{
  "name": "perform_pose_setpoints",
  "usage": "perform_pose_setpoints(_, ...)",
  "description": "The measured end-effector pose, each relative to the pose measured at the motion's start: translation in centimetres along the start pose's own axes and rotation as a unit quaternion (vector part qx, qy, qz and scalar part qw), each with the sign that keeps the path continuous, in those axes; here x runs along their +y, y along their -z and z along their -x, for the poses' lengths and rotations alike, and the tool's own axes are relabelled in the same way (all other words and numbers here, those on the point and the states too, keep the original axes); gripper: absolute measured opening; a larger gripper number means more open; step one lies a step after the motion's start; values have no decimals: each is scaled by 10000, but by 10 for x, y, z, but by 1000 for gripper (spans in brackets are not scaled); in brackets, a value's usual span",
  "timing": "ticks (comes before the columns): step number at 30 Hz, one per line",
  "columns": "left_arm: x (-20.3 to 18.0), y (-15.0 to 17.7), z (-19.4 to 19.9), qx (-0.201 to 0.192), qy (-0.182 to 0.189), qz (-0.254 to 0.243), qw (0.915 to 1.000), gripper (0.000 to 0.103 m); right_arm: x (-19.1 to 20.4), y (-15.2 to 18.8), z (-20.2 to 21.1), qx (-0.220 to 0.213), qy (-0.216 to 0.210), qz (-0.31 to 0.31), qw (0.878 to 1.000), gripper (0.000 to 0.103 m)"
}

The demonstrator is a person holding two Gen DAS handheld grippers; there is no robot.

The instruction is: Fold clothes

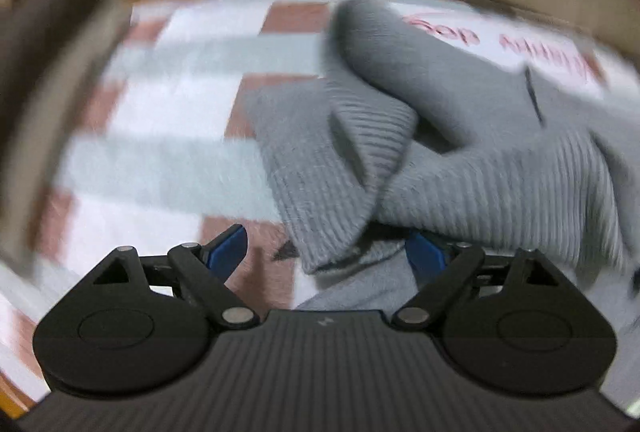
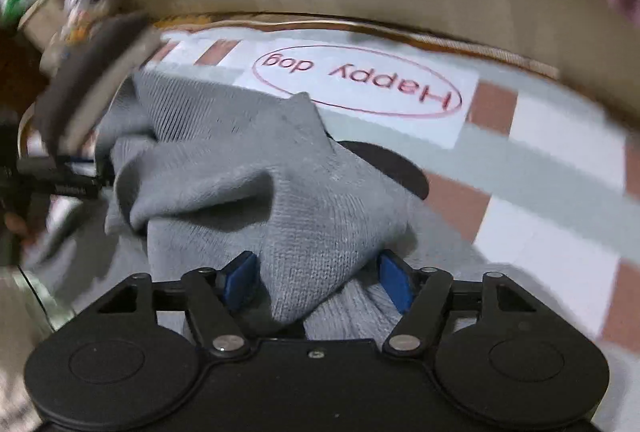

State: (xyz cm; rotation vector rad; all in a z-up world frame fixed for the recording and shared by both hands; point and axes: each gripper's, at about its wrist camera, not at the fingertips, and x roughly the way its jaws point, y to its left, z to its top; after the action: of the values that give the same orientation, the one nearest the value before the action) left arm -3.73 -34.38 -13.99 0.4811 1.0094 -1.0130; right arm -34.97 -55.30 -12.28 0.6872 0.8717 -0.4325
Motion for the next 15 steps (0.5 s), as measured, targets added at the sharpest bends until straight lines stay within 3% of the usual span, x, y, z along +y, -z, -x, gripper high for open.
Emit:
perform_pose_setpoints(1,4,0,2,-157,206,162,9995,57,-4,-3,-3,-114,-59,-206,9997,73)
perform_pose_setpoints(2,3,0,6,-300,290,49,9991,39,-7,-6,-7,-271,-130,-402,9987,72)
perform_pose_setpoints(3,-2,-1,8,-404,285,-199,9986,12,-9,-9,-12,-435,-214,-592,9971,66)
perform_pose_setpoints(5,-20,2,13,-639,-155,-904,9937,9,-9,-13,-18,-605,-452,-686,9948,21)
perform_pose_setpoints(6,-27,4,14,-729,-320,-1111,9906,5,-5,-14,-15,-754,-444,-592,9944,19)
perform_pose_setpoints(11,-28,3,31,-1301,-616,-1135,9830,4,29,-12,30,-1939,-118,221,9807,14)
perform_pose_setpoints(15,-22,-12,45,-1719,-393,-823,9809,4,40,-12,61,-2387,-201,291,9704,14)
